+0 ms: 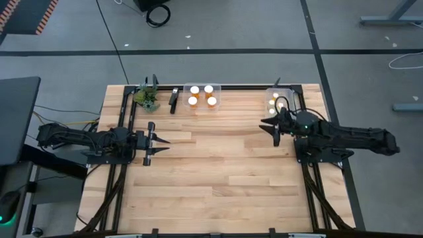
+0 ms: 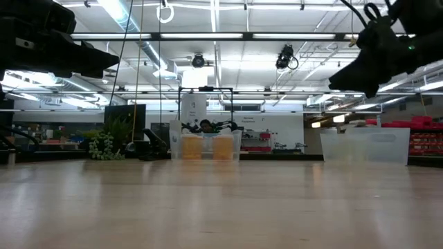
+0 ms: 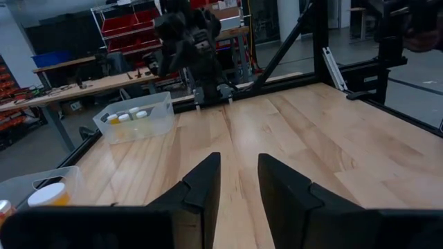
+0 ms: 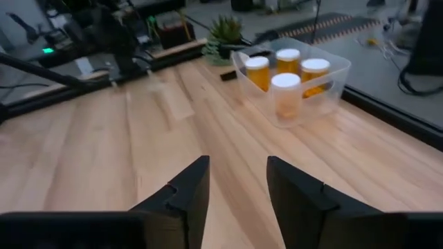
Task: Pick and place medicine bottles into bin by pill shape (circle, oval)
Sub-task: Return to Home Position
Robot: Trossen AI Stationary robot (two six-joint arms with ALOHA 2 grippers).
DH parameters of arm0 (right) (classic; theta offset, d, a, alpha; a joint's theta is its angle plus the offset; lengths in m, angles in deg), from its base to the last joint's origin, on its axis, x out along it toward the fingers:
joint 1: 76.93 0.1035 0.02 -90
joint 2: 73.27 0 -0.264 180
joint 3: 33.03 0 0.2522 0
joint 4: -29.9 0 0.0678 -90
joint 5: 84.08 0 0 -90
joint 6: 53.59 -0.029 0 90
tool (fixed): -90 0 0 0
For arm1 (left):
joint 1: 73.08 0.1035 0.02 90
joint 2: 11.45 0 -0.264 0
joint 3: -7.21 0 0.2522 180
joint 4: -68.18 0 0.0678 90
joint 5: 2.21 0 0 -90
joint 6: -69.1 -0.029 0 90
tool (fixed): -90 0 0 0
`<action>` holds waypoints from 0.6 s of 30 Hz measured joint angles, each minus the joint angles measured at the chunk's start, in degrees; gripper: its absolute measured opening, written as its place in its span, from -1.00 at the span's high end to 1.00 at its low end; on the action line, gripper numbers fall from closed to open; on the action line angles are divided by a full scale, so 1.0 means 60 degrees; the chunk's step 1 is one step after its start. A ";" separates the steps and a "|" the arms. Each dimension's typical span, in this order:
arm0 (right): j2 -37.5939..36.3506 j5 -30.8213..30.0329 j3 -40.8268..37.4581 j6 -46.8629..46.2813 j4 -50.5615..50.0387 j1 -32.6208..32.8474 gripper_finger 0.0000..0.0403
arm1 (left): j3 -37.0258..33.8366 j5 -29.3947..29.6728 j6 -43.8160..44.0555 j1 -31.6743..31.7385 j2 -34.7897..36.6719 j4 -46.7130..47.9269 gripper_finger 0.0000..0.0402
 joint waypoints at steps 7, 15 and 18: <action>-0.1423 0.0419 -0.0830 -0.0025 0.0101 0.0100 0.35 | 0.0000 0.0000 0.0000 -0.0003 0.0000 0.0000 0.47; -0.2834 0.0947 -0.0824 -0.0142 -0.0254 0.0100 0.50 | 0.0000 0.0000 0.0003 -0.0003 0.0000 0.0000 0.47; -0.3075 0.0497 -0.0827 -0.0887 -0.0751 0.0102 0.54 | 0.0000 0.0000 0.0001 -0.0002 0.0000 0.0000 0.47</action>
